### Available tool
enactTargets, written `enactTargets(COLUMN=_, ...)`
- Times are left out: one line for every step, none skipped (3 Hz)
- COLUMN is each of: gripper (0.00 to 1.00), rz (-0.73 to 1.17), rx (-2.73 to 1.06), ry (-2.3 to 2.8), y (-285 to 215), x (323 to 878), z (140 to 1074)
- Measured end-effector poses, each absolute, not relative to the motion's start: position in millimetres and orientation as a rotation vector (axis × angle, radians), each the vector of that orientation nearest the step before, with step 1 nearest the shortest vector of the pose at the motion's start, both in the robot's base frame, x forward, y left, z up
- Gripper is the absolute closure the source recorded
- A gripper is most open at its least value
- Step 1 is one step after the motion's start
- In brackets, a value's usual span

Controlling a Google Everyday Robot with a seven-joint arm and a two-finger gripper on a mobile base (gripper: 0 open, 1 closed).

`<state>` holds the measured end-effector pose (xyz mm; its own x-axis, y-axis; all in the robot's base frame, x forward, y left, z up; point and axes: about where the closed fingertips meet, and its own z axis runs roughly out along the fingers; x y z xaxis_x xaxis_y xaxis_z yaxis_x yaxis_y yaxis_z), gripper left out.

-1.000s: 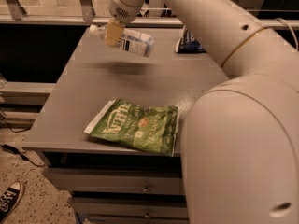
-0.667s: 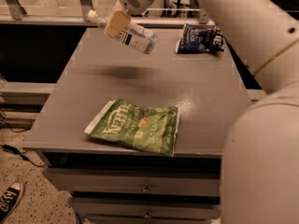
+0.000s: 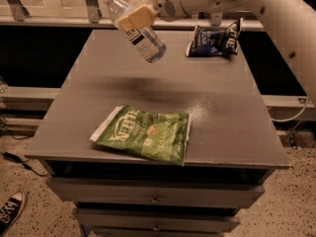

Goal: Place blue plastic bottle upright

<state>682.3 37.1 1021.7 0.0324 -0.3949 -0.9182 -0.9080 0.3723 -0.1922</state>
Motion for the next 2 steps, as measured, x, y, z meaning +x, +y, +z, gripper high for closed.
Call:
enactTargets(gripper=1.0, rz=0.683, rx=-1.081, ry=1.476, y=10, x=675, z=1022)
enactTargets(gripper=1.0, rz=0.723, rx=-0.984, ry=1.411, y=-17, x=670, z=1012)
